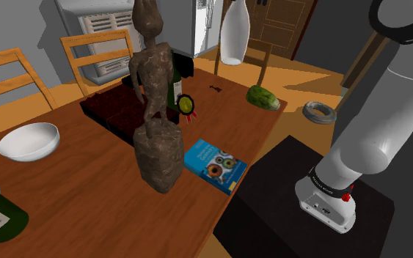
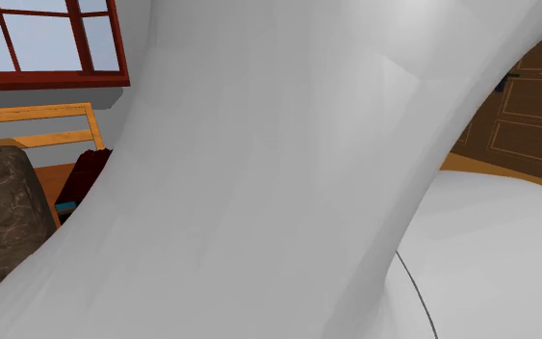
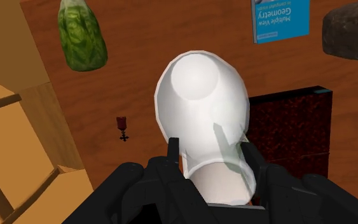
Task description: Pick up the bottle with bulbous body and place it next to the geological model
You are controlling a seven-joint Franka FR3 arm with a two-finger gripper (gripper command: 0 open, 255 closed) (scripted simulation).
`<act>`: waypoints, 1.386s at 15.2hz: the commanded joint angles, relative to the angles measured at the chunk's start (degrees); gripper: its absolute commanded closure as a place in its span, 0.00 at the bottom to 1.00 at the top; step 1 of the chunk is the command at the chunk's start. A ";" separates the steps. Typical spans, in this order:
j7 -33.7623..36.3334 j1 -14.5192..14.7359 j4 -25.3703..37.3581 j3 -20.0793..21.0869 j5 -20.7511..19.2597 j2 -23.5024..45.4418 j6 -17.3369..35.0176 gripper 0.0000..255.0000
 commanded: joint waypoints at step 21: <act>21.25 12.97 -1.83 8.85 -2.30 3.19 4.67 1.00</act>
